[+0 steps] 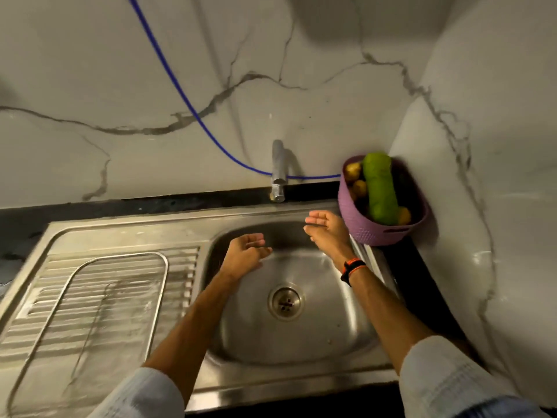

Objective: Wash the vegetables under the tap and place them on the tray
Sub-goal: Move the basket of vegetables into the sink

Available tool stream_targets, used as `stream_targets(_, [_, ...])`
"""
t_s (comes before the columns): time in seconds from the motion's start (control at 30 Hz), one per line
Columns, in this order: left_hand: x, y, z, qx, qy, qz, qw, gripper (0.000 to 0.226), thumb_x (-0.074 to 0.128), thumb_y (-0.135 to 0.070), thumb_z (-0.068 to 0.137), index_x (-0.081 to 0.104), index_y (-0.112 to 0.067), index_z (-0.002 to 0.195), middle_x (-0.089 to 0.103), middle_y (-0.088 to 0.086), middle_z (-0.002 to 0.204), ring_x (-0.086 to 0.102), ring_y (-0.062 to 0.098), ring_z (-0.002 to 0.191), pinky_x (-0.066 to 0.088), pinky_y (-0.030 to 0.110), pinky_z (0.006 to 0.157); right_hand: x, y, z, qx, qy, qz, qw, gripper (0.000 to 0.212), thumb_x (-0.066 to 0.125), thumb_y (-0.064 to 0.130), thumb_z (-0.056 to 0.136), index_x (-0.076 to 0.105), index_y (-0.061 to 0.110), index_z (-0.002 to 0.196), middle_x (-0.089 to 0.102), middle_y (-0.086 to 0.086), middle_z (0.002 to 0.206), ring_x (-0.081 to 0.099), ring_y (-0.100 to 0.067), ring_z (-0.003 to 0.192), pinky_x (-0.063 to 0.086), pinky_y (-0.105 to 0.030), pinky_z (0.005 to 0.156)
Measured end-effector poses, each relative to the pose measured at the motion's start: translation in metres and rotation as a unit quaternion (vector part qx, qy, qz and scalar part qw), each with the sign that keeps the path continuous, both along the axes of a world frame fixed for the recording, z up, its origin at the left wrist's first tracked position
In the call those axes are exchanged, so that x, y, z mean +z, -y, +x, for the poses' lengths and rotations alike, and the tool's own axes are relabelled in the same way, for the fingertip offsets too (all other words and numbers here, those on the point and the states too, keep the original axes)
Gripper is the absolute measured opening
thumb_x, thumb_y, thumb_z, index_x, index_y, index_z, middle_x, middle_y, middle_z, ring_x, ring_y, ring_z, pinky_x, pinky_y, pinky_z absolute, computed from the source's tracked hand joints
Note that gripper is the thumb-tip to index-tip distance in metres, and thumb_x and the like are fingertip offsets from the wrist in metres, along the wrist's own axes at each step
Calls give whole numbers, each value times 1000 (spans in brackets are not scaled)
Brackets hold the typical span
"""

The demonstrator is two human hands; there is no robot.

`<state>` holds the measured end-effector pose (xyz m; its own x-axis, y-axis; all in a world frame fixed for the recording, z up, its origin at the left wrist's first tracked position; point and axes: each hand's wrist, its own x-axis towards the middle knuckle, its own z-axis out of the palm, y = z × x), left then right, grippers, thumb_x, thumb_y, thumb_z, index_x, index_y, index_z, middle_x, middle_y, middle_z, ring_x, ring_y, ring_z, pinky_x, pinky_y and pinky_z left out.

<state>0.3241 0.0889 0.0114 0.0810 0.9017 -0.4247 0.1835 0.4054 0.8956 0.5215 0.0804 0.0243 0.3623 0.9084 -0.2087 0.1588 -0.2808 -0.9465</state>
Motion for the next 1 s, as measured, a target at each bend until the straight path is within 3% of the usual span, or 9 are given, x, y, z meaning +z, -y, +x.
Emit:
stream_targets(0.17, [0,-27,63,-83,1,2,997,38,69,-4,88,61,-9,124,67,7,113,66,20,98,56,38,81,6,-6,58,-110,51,29,992,23,68,2,81,62,14,99,71,-4,96,65,-12,82,53,-21,80])
stream_targets(0.3, [13,-64,121,-123,2,26,992,29,69,-2,86,64,-6,115,67,10,103,64,24,93,52,31,68,14,6,97,-224,142,77,961,21,68,6,79,66,12,98,66,3,85,65,-17,80,51,-29,78])
stream_targets(0.4, [30,-94,163,-130,-13,45,990,28,71,2,84,65,-6,110,66,9,100,62,23,92,55,37,78,15,17,119,-305,201,71,928,26,67,12,78,65,13,103,67,2,90,64,-20,81,47,-32,75])
stream_targets(0.5, [37,-130,196,-163,-62,100,980,16,79,-16,63,69,-17,76,68,4,83,63,20,82,57,48,90,5,24,134,-369,227,22,901,32,68,29,83,58,15,110,62,-6,107,59,-29,98,46,-37,74])
stream_targets(0.63, [47,-158,235,-166,-155,152,962,45,76,-26,71,68,-14,113,72,8,112,66,27,106,53,42,98,-7,23,139,-397,226,-32,889,54,66,53,86,49,10,114,55,-13,115,56,-36,102,44,-41,69])
stream_targets(0.73, [52,-178,260,-177,-189,188,947,40,67,-25,89,63,-8,125,67,10,124,61,29,116,50,33,97,-9,19,142,-392,155,-96,902,63,61,59,87,50,5,117,58,-17,115,61,-40,98,40,-34,68])
stream_targets(0.83, [52,-201,280,-208,-215,198,933,34,61,-26,93,67,-13,124,67,10,125,60,29,120,47,29,96,-18,12,141,-363,46,-128,922,54,57,60,74,57,10,94,68,-15,97,68,-39,85,55,-43,70])
stream_targets(0.9, [51,-213,290,-224,-237,194,925,34,57,-26,95,68,-16,126,65,10,131,57,28,124,45,28,100,-20,10,143,-356,-22,-131,925,39,53,50,59,52,15,76,67,-14,83,69,-40,76,59,-53,69])
stream_targets(1.0, [47,-226,302,-267,-273,200,902,32,57,-30,95,70,-18,121,66,11,128,59,29,119,46,27,94,-10,9,144,-347,-107,-118,924,14,58,25,72,47,15,72,62,-12,73,69,-41,69,59,-55,67])
